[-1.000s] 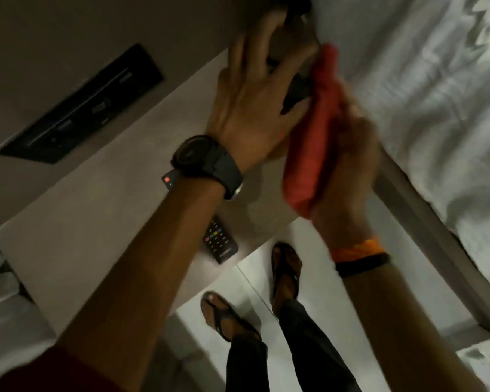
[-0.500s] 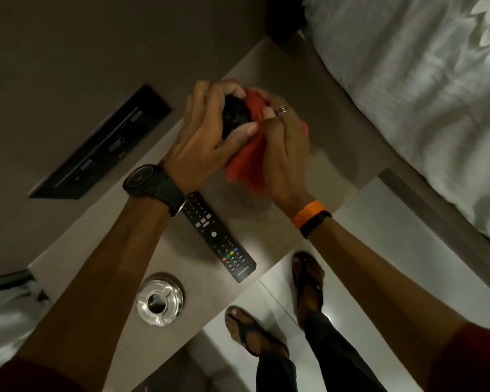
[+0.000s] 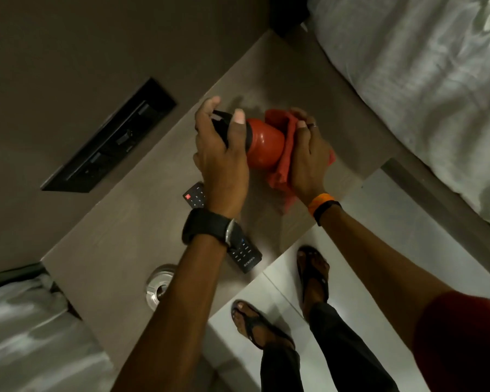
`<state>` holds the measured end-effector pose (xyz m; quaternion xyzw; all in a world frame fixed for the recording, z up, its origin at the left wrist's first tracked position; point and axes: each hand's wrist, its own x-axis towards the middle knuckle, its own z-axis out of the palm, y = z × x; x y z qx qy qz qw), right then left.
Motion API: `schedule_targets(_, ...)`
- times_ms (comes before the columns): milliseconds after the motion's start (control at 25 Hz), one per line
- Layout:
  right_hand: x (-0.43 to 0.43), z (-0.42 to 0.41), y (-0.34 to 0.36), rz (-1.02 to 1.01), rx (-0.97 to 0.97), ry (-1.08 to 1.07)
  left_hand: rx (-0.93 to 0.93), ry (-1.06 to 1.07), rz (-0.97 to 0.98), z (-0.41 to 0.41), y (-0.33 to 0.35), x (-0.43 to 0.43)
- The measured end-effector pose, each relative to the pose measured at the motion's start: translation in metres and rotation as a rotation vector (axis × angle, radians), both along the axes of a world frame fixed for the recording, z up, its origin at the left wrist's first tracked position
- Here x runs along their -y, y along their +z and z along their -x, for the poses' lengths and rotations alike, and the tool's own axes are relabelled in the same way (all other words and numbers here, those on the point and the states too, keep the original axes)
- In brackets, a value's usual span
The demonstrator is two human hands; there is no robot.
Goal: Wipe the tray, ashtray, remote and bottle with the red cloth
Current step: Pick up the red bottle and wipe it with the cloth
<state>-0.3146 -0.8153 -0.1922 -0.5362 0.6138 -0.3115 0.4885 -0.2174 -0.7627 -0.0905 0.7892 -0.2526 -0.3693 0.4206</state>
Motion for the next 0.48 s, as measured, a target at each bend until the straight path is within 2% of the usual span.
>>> schedule_targets(120, -0.014, -0.017, 0.024, 0.207, 0.121, 0.030, -0.017, -0.266, 0.077, -0.009, 0.000, 0.002)
schedule_targets(240, -0.018, -0.010, 0.017, 0.306, 0.086, 0.114, -0.077, -0.494, 0.079, -0.034, -0.002, -0.003)
schedule_targets(280, -0.015, -0.003, 0.005, 0.267, 0.031, 0.139, -0.129, -0.484, 0.082, -0.036, 0.000, -0.005)
schedule_targets(360, -0.013, 0.013, -0.016, 0.059, -0.032, 0.204, -0.184, -0.392, 0.109, -0.026, 0.002, -0.008)
schedule_targets(480, -0.026, 0.018, -0.017, -0.190, -0.002, 0.226, 0.005, -0.321, 0.194, -0.002, -0.007, -0.001)
